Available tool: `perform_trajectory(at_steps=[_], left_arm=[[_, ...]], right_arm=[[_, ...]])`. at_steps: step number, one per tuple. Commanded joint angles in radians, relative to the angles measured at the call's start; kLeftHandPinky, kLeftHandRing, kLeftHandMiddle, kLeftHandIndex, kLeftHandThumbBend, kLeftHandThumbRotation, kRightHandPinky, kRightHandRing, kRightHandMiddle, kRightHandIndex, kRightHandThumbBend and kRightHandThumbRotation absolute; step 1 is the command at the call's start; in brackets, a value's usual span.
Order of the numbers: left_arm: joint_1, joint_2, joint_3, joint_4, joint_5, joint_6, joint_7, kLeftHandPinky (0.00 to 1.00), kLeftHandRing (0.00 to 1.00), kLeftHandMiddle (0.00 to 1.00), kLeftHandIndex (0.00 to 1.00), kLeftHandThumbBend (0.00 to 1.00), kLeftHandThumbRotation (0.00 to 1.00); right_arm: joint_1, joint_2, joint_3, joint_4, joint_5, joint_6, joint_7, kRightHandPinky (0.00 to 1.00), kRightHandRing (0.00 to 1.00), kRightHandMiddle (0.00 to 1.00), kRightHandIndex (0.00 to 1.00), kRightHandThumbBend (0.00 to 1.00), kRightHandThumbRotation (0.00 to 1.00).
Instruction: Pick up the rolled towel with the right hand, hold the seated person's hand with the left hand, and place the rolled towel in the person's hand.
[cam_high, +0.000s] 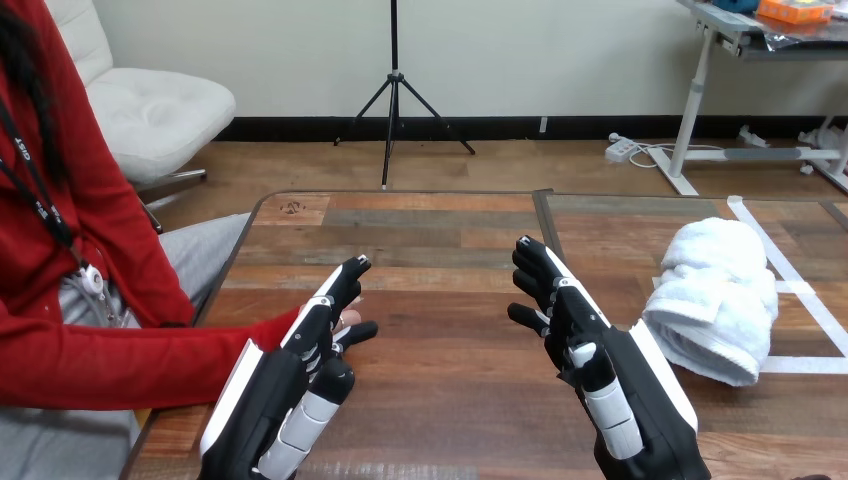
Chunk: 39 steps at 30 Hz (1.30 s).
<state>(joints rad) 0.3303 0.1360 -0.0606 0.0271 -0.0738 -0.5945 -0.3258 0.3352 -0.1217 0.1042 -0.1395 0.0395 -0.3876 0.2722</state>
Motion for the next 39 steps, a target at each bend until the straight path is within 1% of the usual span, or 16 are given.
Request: perform_trajectory(at_steps=[1,10,13,19,30,34,39], left_arm=[[-0.055,-0.01,-0.002,-0.006,-0.023,-0.019,0.002,0.85,0.98,0.99,0.94,0.97,0.96],[-0.055,-0.009,-0.001,-0.003,-0.019,-0.022,0.002,0.83,0.97,0.99,0.94,0.97,0.96],[-0.058,-0.009,0.0,0.0,-0.015,-0.029,0.005,0.83,0.97,0.99,0.94,0.97,0.96],[-0.056,-0.011,-0.002,-0.002,-0.021,-0.022,0.003,0.82,0.97,0.99,0.94,0.97,0.95],[-0.059,-0.008,0.002,0.002,-0.002,-0.031,0.014,0.8,0.96,0.98,0.93,0.98,0.96],[-0.065,-0.005,0.004,0.005,-0.003,-0.028,0.013,0.8,0.96,0.98,0.93,0.98,0.96],[-0.069,-0.002,0.006,0.004,-0.007,-0.019,0.012,0.8,0.96,0.98,0.93,0.98,0.97]], right_arm=[[-0.032,0.0,-0.005,-0.033,0.008,-0.001,-0.007,0.92,0.98,0.98,0.97,1.0,1.0],[-0.028,0.001,-0.005,-0.042,0.01,0.009,-0.008,0.92,0.98,0.98,0.97,1.0,1.0],[-0.031,0.0,-0.005,-0.034,0.008,0.001,-0.008,0.92,0.98,0.99,0.97,1.0,1.0],[-0.036,0.0,-0.006,-0.023,0.007,-0.011,-0.006,0.92,0.98,0.99,0.97,1.0,1.0],[-0.036,0.004,-0.006,-0.027,0.003,-0.004,-0.013,0.92,0.98,0.98,0.96,1.0,1.0],[-0.05,0.006,-0.008,-0.019,-0.002,-0.005,-0.018,0.92,0.98,0.98,0.96,1.0,1.0],[-0.094,-0.001,-0.021,0.01,-0.013,-0.018,-0.025,0.92,0.97,0.97,0.95,1.0,1.0]])
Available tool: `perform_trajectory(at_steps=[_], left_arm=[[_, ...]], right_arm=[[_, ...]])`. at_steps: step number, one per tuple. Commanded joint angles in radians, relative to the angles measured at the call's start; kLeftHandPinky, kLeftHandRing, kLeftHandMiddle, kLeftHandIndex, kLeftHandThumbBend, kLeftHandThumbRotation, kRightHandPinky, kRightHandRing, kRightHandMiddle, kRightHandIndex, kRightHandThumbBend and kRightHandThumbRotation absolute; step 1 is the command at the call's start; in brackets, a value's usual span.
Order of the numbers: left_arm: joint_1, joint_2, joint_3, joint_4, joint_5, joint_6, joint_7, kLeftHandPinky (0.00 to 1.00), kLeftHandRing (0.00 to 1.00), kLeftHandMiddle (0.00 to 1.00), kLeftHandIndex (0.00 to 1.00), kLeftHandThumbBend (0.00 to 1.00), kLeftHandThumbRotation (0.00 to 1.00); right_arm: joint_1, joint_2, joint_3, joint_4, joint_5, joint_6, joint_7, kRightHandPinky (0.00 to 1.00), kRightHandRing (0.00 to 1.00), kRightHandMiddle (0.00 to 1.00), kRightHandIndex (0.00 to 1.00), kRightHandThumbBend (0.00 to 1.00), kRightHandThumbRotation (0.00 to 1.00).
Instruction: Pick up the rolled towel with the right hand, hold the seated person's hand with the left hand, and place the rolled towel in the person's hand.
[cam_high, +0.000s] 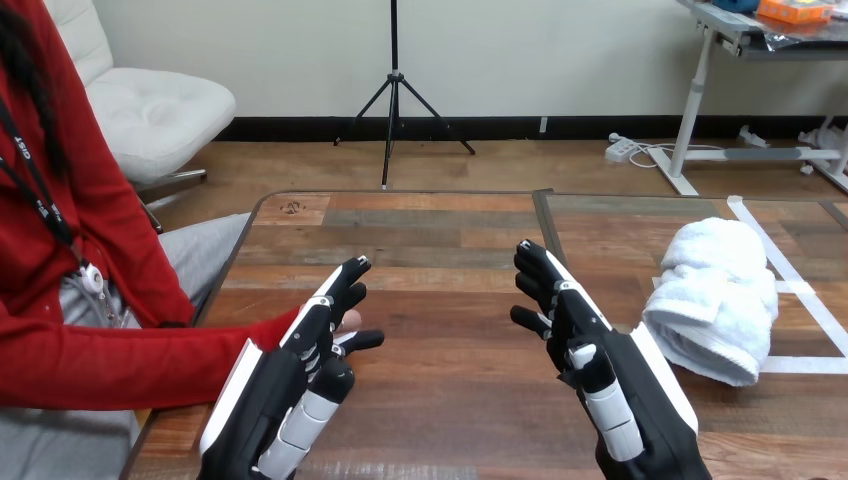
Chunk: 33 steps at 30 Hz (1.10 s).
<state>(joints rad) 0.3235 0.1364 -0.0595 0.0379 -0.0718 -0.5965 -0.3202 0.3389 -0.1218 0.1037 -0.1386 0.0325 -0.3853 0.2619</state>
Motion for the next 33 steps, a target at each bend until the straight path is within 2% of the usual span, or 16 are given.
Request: perform_trajectory(at_steps=[1,10,19,24,28,33], left_arm=[[-0.063,-0.001,0.005,-0.006,-0.009,-0.016,0.006,0.8,0.96,0.98,0.93,0.98,0.97],[-0.08,0.005,0.002,0.009,-0.013,-0.022,-0.004,0.76,0.96,0.97,0.93,0.97,0.97],[-0.092,0.005,0.002,0.019,-0.008,-0.025,-0.006,0.75,0.95,0.97,0.93,0.98,0.97],[-0.096,0.006,0.001,0.022,-0.021,-0.022,-0.014,0.74,0.95,0.97,0.93,0.99,0.96],[-0.094,0.004,0.003,0.021,-0.025,-0.023,-0.014,0.74,0.95,0.97,0.93,1.0,0.96],[-0.09,0.003,0.005,0.014,-0.025,-0.019,-0.012,0.74,0.94,0.97,0.92,0.99,0.95]], right_arm=[[-0.105,-0.002,-0.022,0.014,-0.008,-0.022,-0.016,0.92,0.96,0.97,0.94,1.0,1.0],[-0.253,-0.02,-0.066,0.083,0.004,0.019,-0.029,0.88,0.94,0.94,0.91,1.0,1.0],[-0.377,-0.038,-0.109,0.194,-0.007,-0.002,-0.045,0.84,0.94,0.94,0.91,1.0,1.0],[-0.434,-0.048,-0.129,0.244,0.008,0.013,-0.045,0.89,0.95,0.94,0.92,1.0,1.0],[-0.49,-0.07,-0.146,0.305,-0.011,-0.004,-0.058,0.93,0.95,0.94,0.92,1.0,1.0],[-0.542,-0.091,-0.157,0.357,-0.03,-0.004,-0.077,0.9,0.93,0.92,0.91,1.0,1.0]])
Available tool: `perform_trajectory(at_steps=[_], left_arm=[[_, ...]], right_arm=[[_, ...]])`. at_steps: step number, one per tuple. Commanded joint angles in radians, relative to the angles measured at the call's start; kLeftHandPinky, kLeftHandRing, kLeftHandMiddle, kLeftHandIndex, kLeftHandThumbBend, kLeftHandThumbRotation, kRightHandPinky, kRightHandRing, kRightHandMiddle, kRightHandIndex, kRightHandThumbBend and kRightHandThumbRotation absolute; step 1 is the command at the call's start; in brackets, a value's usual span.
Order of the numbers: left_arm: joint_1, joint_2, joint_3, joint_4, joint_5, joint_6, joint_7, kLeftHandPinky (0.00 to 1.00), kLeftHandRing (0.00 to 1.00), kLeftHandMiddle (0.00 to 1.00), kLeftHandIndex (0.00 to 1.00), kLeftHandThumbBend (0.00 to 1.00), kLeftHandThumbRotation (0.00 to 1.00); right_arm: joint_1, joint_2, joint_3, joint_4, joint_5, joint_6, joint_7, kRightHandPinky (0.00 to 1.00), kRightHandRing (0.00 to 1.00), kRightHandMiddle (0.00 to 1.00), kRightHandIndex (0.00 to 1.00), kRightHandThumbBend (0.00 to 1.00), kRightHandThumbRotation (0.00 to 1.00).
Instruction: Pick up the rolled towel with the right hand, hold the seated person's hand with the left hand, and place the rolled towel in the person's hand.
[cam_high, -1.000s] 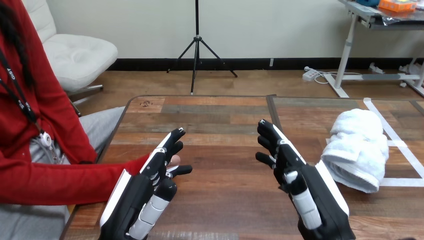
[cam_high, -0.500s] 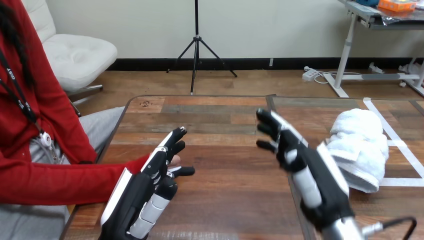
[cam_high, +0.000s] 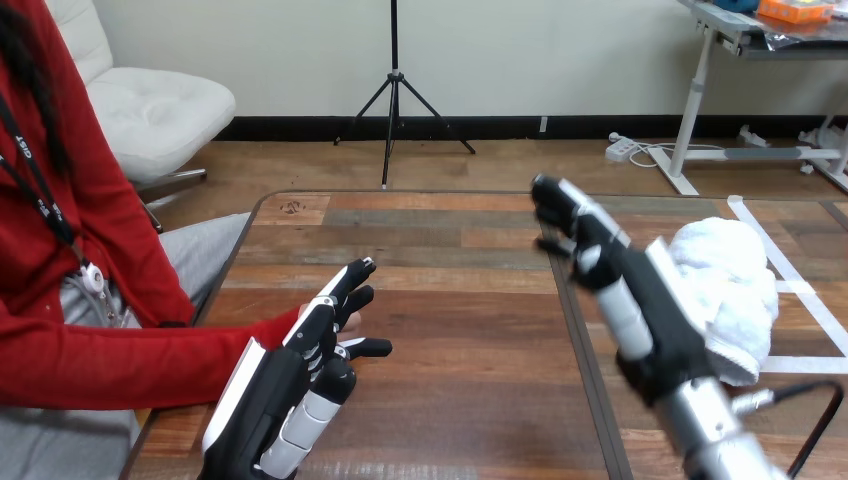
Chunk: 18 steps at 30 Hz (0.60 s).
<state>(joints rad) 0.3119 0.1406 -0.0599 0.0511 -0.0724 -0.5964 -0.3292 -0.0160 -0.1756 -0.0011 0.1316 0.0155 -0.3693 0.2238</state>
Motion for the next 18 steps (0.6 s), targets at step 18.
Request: perform_trajectory(at_steps=[18], left_arm=[[-0.072,0.002,0.014,-0.002,-0.024,-0.02,0.002,0.69,0.93,0.96,0.92,0.98,0.95]], right_arm=[[-0.358,-0.105,-0.093,0.317,-0.009,-0.033,-0.046,0.98,1.0,0.99,0.98,1.0,1.0]])
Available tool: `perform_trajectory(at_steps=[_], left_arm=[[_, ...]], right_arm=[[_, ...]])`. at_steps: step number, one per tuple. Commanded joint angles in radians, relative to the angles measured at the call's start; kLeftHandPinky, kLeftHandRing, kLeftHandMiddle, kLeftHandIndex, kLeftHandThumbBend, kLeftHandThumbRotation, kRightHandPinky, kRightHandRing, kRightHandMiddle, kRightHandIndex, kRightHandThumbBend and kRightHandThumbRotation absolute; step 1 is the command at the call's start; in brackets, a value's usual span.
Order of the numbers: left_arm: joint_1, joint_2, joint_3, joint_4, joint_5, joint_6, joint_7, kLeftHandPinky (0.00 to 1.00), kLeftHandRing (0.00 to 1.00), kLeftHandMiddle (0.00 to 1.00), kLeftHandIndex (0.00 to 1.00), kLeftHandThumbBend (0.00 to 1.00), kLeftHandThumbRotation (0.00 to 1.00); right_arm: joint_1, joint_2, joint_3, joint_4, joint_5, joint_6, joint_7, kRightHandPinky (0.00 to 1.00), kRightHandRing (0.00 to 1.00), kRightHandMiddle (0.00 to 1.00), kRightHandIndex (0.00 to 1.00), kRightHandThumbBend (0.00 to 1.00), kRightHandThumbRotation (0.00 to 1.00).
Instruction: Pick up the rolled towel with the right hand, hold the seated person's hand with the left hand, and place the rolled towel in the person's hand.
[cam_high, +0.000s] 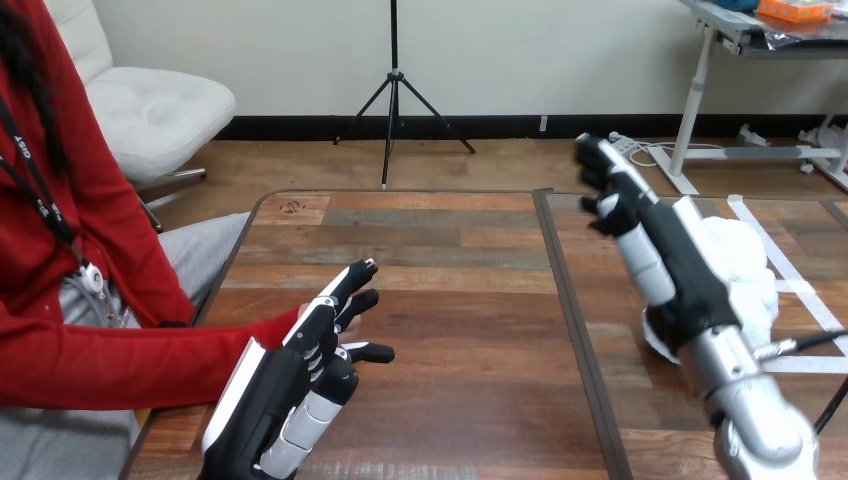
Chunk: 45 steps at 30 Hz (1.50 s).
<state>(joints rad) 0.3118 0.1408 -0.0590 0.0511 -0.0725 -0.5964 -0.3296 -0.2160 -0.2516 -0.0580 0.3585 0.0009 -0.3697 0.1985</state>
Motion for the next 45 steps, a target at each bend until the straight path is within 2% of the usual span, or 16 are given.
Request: perform_trajectory(at_steps=[1,10,16,22,23,27,31,34,37,40,42,45], left_arm=[[-0.072,0.002,0.014,-0.003,-0.022,-0.021,0.002,0.69,0.93,0.96,0.92,0.98,0.95],[-0.075,0.004,0.016,0.004,-0.026,-0.026,0.0,0.68,0.93,0.96,0.92,0.97,0.95],[-0.079,0.003,0.017,0.007,-0.027,-0.029,0.0,0.68,0.93,0.96,0.92,0.97,0.95],[-0.081,0.005,0.018,0.008,-0.028,-0.029,-0.002,0.68,0.93,0.96,0.92,0.97,0.95],[-0.081,0.005,0.017,0.007,-0.029,-0.029,-0.002,0.68,0.93,0.96,0.92,0.97,0.95],[-0.082,0.007,0.017,0.008,-0.03,-0.032,-0.005,0.68,0.93,0.96,0.92,0.97,0.95],[-0.084,0.009,0.017,0.014,-0.031,-0.036,-0.007,0.68,0.94,0.96,0.92,0.97,0.95],[-0.086,0.008,0.018,0.018,-0.029,-0.039,-0.006,0.68,0.94,0.96,0.92,0.97,0.95],[-0.088,0.007,0.018,0.021,-0.028,-0.039,-0.005,0.68,0.94,0.96,0.91,0.97,0.95],[-0.087,0.008,0.018,0.021,-0.03,-0.038,-0.006,0.68,0.93,0.96,0.91,0.98,0.95],[-0.087,0.008,0.017,0.021,-0.03,-0.037,-0.006,0.68,0.93,0.96,0.91,0.98,0.95],[-0.087,0.008,0.018,0.022,-0.029,-0.033,-0.006,0.68,0.94,0.96,0.91,0.98,0.95]], right_arm=[[-0.169,-0.032,-0.04,0.107,0.005,-0.035,-0.023,0.99,1.0,0.99,0.98,1.0,1.0],[-0.239,-0.061,-0.053,0.216,-0.001,-0.055,-0.038,1.0,1.0,0.99,0.99,0.94,1.0],[-0.267,-0.082,-0.059,0.262,-0.02,-0.05,-0.065,1.0,1.0,0.98,0.98,0.86,1.0],[-0.287,-0.104,-0.059,0.291,-0.04,-0.053,-0.091,1.0,0.99,0.97,0.97,0.69,1.0],[-0.291,-0.107,-0.059,0.298,-0.04,-0.054,-0.091,1.0,0.99,0.98,0.97,0.62,1.0],[-0.304,-0.121,-0.061,0.315,-0.05,-0.049,-0.1,1.0,0.99,0.99,0.97,0.54,1.0],[-0.316,-0.138,-0.063,0.336,-0.059,-0.045,-0.116,1.0,0.99,0.99,0.97,0.5,1.0],[-0.326,-0.151,-0.062,0.356,-0.071,-0.04,-0.135,0.99,0.99,0.99,0.97,0.51,1.0],[-0.337,-0.161,-0.061,0.373,-0.084,-0.027,-0.158,0.97,0.99,0.99,0.96,0.57,0.99],[-0.344,-0.171,-0.058,0.375,-0.1,-0.011,-0.183,0.95,0.97,0.98,0.95,0.66,0.97],[-0.347,-0.175,-0.056,0.378,-0.11,-0.008,-0.198,0.91,0.95,0.97,0.94,0.76,0.96],[-0.349,-0.179,-0.058,0.369,-0.11,0.019,-0.207,0.88,0.95,0.96,0.94,0.83,0.94]])
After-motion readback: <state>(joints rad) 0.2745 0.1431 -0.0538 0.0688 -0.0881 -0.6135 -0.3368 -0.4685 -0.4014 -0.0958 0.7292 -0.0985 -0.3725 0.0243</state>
